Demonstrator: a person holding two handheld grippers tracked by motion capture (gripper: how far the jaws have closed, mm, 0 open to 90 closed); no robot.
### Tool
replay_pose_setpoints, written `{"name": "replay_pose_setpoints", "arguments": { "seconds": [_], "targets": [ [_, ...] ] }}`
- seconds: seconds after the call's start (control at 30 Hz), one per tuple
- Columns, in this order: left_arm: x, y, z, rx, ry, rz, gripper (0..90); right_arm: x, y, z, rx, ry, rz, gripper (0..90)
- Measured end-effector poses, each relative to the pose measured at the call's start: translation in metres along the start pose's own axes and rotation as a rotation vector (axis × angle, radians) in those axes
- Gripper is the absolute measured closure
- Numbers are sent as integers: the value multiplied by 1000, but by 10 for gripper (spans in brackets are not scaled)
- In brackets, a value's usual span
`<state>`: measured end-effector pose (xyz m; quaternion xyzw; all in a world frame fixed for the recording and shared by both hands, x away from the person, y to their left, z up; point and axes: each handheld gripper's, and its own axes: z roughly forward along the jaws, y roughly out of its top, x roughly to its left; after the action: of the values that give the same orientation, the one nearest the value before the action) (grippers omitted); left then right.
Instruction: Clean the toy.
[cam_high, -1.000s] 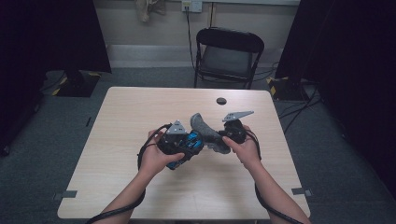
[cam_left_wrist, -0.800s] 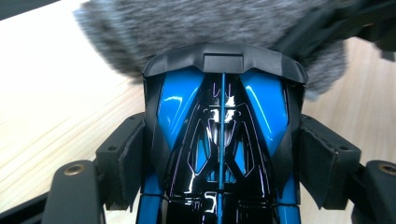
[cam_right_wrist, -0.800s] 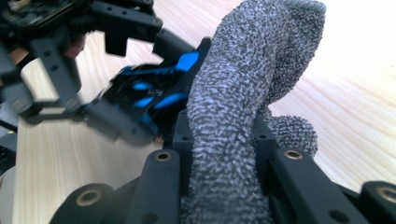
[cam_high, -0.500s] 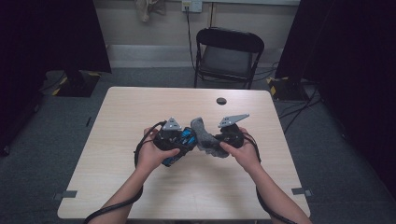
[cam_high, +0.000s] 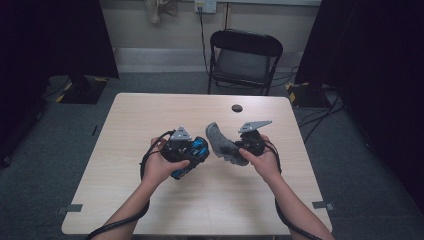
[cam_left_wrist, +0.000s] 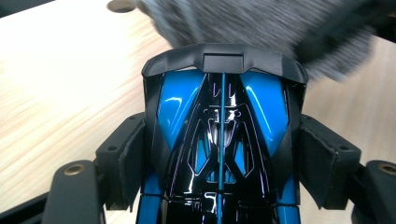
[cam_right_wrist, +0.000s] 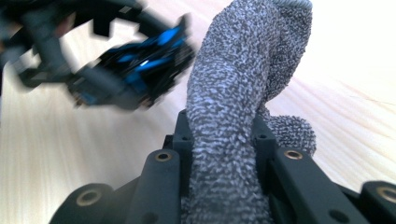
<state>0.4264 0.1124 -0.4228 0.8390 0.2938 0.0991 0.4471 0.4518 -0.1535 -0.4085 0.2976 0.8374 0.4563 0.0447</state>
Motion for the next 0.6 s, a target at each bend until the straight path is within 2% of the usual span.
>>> {"name": "replay_pose_setpoints", "arguments": {
  "seconds": [0.1,0.23,0.3,0.37,0.6],
  "targets": [
    [-7,2,5,2,-19,13,255,-4,5,0,-7,-5,16,716],
    [-11,3,12,18,-26,18,255,0,11,3,-12,18,-2,716],
    [-9,2,15,31,-21,20,255,5,11,5,-2,32,-18,716],
    [-6,0,16,37,-14,15,255,9,10,7,10,27,-39,715],
    [6,-4,13,39,22,-9,255,14,7,4,13,39,-60,716]
  ]
}}
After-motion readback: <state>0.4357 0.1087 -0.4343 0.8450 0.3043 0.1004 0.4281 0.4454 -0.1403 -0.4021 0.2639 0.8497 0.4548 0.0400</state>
